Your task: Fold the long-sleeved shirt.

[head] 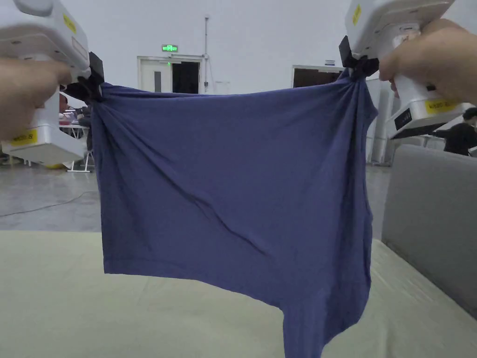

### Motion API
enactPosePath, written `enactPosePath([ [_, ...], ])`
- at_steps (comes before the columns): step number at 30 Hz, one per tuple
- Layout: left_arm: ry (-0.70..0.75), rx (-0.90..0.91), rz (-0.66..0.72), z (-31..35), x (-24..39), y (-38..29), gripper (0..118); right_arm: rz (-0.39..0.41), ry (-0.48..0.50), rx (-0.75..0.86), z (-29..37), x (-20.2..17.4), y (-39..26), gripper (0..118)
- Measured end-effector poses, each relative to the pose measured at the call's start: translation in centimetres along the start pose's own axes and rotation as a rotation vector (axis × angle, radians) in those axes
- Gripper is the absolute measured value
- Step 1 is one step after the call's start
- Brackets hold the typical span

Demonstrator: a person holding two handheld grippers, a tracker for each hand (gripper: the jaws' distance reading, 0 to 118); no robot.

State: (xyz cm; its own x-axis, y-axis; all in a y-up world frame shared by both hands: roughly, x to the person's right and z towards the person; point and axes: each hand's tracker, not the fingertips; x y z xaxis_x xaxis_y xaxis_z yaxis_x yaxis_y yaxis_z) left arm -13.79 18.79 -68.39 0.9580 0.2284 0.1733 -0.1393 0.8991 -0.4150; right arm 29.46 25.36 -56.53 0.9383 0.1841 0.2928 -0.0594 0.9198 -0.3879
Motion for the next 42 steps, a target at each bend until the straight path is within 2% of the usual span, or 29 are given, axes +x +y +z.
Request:
enactPosePath([
  [4,-0.015,0.072,0.027,1.2,1.5,2.8,0,-0.020,-0.038,0.101,0.8,0.6,4.5,0],
  [6,-0.028,0.132,0.025,2.2,2.2,4.1,0,-0.003,-0.073,0.153,1.9,0.9,6.2,0],
  [10,-0.039,0.195,-0.009,4.0,3.5,4.6,0,-0.038,-0.055,0.205,3.5,1.8,8.0,0],
  [15,-0.040,0.178,-0.025,2.7,3.2,4.1,0,-0.033,-0.053,0.198,2.8,1.9,7.0,0],
  [19,-0.049,0.093,-0.060,-0.7,1.9,0.6,0,-0.003,-0.021,0.085,-1.0,1.7,3.0,0],
  [26,-0.066,-0.189,-0.118,-6.8,-1.3,-12.8,0,0.097,0.075,-0.167,-8.2,-0.6,-15.3,0],
  [29,-0.022,-0.294,-0.237,-6.4,-2.1,-20.5,0,0.147,0.112,-0.212,-8.4,-2.1,-24.4,0],
  [31,-0.004,-0.325,-0.300,-5.9,-2.9,-25.2,0,0.170,0.120,-0.216,-7.0,-2.8,-29.5,0],
  [33,-0.021,-0.375,-0.330,-5.3,-3.7,-28.2,0,0.147,0.190,-0.270,-5.9,-2.8,-33.5,0],
  [34,-0.026,-0.399,-0.345,-4.8,-4.0,-29.6,0,0.127,0.192,-0.285,-5.1,-2.7,-35.2,0],
  [36,-0.048,-0.408,-0.330,-2.8,-4.9,-32.3,0,0.155,0.230,-0.310,-3.5,-2.3,-38.4,0],
  [38,-0.073,-0.442,-0.344,-0.7,-5.7,-34.7,0,0.145,0.260,-0.334,-1.2,-2.0,-41.5,0],
  [40,-0.051,-0.441,-0.430,2.0,-6.1,-37.8,0,0.171,0.283,-0.351,1.8,-2.1,-45.1,0],
  [42,-0.075,-0.469,-0.410,4.6,-7.0,-40.4,0,0.187,0.335,-0.391,4.4,-2.1,-48.3,0],
])
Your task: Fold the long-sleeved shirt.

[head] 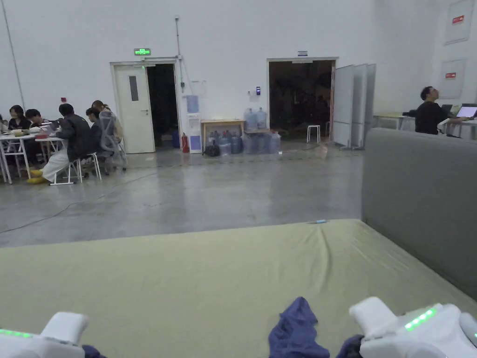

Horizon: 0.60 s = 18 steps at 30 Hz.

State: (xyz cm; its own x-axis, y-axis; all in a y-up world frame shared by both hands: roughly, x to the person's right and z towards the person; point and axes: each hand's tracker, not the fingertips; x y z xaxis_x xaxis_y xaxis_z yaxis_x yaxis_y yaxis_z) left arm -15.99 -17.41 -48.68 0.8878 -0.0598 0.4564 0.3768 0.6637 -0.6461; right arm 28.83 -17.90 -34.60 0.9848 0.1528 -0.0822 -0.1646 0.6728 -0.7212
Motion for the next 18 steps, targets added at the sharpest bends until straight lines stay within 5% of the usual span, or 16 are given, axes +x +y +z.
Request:
enactPosePath([
  [9,-0.060,-0.145,0.062,3.1,1.5,-14.5,0,-0.007,0.059,-0.175,2.5,-5.4,-14.3,0],
  [18,-0.086,-0.249,0.184,0.6,1.5,-23.3,0,-0.082,0.088,-0.316,-0.1,-7.8,-21.0,0],
])
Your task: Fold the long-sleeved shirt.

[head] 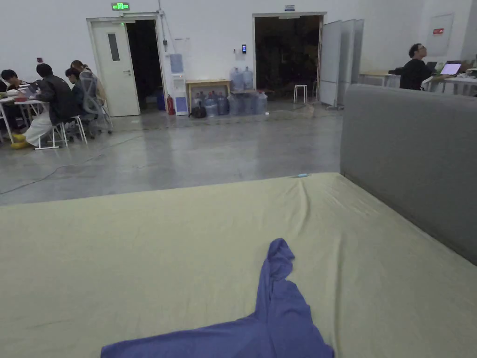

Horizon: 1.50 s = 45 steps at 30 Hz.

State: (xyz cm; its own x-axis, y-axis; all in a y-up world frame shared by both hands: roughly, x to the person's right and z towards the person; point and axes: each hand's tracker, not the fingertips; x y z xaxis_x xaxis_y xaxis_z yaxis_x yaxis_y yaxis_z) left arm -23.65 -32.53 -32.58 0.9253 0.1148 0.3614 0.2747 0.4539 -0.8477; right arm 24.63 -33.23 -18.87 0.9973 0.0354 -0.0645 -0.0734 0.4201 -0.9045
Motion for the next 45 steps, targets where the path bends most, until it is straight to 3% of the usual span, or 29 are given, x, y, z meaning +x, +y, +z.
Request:
enactPosePath([
  [3,0.015,-0.031,-0.001,-1.7,0.1,-1.1,0,-0.038,0.008,-0.042,-1.7,0.3,-0.5,0],
  [14,0.039,-0.024,0.020,-4.8,-0.8,-2.9,0,-0.055,-0.018,-0.113,-5.1,-0.2,-1.2,0],
  [15,0.041,0.004,0.047,-4.6,-1.0,-2.9,6,-0.053,-0.020,-0.115,-5.2,-0.1,-1.2,0],
  [16,0.048,0.037,0.094,-4.2,-1.2,-2.7,31,-0.047,-0.020,-0.119,-5.2,-0.1,-1.1,1],
  [17,0.067,0.040,0.143,-3.6,-1.1,-2.5,86,-0.046,-0.016,-0.126,-4.9,0.1,-0.7,4],
  [18,0.044,0.044,0.207,-2.7,-1.3,-2.1,114,-0.053,-0.013,-0.132,-4.2,0.4,-0.3,12],
  [19,-0.015,0.100,0.257,-0.8,-1.5,-1.8,117,-0.101,0.007,-0.113,-2.7,0.9,0.0,34],
  [20,-0.040,0.154,0.286,0.4,-1.4,-1.5,115,-0.141,0.027,-0.096,-1.4,1.3,0.3,74],
  [21,-0.069,0.208,0.295,2.2,-0.3,-1.3,115,-0.195,0.038,-0.058,0.5,1.7,0.6,92],
  [24,-0.025,0.299,0.195,5.9,2.9,-0.7,115,-0.234,0.082,0.134,6.3,1.8,1.0,95],
  [27,-0.004,0.262,0.101,6.9,6.7,-0.6,111,-0.283,0.111,0.149,7.7,0.7,0.3,94],
  [28,-0.006,0.200,0.071,6.7,7.8,-0.7,95,-0.301,0.116,0.138,7.5,0.4,-0.1,89],
  [29,0.008,0.170,0.070,5.3,7.0,-0.8,30,-0.305,0.117,0.129,7.2,0.0,-0.5,59],
  [30,0.025,0.181,0.075,4.8,7.9,-1.0,0,-0.309,0.099,0.130,6.4,-0.7,-1.0,12],
  [31,0.037,0.194,0.092,4.1,8.6,-1.3,0,-0.298,0.085,0.130,5.1,-1.4,-1.4,0],
  [33,0.031,0.207,0.117,2.9,8.6,-1.4,0,-0.330,0.056,0.070,2.8,-2.1,-2.2,0],
  [36,0.013,0.218,0.159,2.0,8.6,0.0,0,-0.396,0.168,0.075,1.2,-1.9,-1.1,0],
  [40,0.031,0.265,0.124,1.0,9.3,3.0,0,-0.346,0.168,0.123,1.5,-0.3,4.5,0],
  [43,0.042,0.293,0.120,-0.1,8.8,4.2,0,-0.370,0.194,0.175,0.2,2.8,12.5,103],
  [44,0.040,0.300,0.125,-0.6,8.6,4.3,0,-0.379,0.205,0.224,-0.5,4.0,15.5,116],
  [45,0.035,0.310,0.129,-0.7,8.6,4.2,0,-0.386,0.228,0.262,-1.6,5.5,19.4,115],
])
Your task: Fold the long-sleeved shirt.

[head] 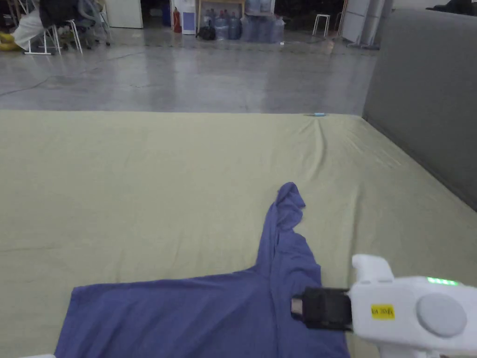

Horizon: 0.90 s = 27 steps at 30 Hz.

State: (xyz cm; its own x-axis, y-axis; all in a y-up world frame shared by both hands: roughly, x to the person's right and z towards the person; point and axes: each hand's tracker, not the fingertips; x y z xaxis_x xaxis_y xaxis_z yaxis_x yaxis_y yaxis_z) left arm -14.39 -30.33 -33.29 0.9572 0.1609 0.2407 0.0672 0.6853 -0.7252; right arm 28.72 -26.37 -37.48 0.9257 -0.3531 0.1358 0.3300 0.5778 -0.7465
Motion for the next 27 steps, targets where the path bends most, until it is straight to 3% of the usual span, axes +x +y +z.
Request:
enactPosePath([
  [3,0.018,-0.026,0.023,-0.8,-0.2,-0.8,0,-0.027,-0.049,-0.045,-6.9,1.1,10.3,115],
  [7,0.030,-0.088,0.037,-2.1,-0.4,-1.2,0,-0.058,-0.192,-0.137,-17.9,3.1,21.9,115],
  [11,0.037,-0.103,0.018,-2.5,-0.2,-1.0,0,-0.131,-0.327,-0.141,-26.0,5.0,26.9,115],
  [15,0.055,-0.094,-0.018,-2.6,-0.5,-0.5,0,-0.217,-0.377,-0.170,-30.8,6.4,26.3,112],
  [16,0.068,-0.099,-0.029,-2.7,-0.8,-0.4,0,-0.215,-0.395,-0.192,-31.5,6.6,25.8,101],
  [17,0.075,-0.100,-0.031,-2.8,-0.8,-0.3,0,-0.194,-0.417,-0.211,-31.9,6.6,25.3,67],
  [18,0.074,-0.103,-0.026,-2.9,-1.0,-0.3,0,-0.137,-0.451,-0.233,-32.0,6.3,25.1,41],
  [19,0.075,-0.103,-0.023,-2.9,-1.1,-0.3,0,-0.083,-0.506,-0.252,-32.0,6.0,24.7,30],
  [20,0.080,-0.100,-0.018,-2.9,-1.0,-0.2,0,-0.070,-0.493,-0.237,-31.5,5.9,24.3,11],
  [21,0.086,-0.093,-0.021,-2.8,-0.9,0.0,0,-0.077,-0.401,-0.214,-30.8,6.0,24.9,4],
  [23,0.088,-0.068,-0.044,-2.5,-0.3,0.3,0,-0.042,-0.436,-0.226,-29.6,5.2,25.4,4],
  [25,0.081,-0.044,-0.072,-2.2,0.5,0.6,0,0.064,-0.458,-0.137,-26.3,3.4,25.6,3],
  [27,0.072,-0.040,-0.089,-2.1,1.3,0.7,0,0.081,-0.386,-0.061,-22.9,2.1,26.4,3],
])
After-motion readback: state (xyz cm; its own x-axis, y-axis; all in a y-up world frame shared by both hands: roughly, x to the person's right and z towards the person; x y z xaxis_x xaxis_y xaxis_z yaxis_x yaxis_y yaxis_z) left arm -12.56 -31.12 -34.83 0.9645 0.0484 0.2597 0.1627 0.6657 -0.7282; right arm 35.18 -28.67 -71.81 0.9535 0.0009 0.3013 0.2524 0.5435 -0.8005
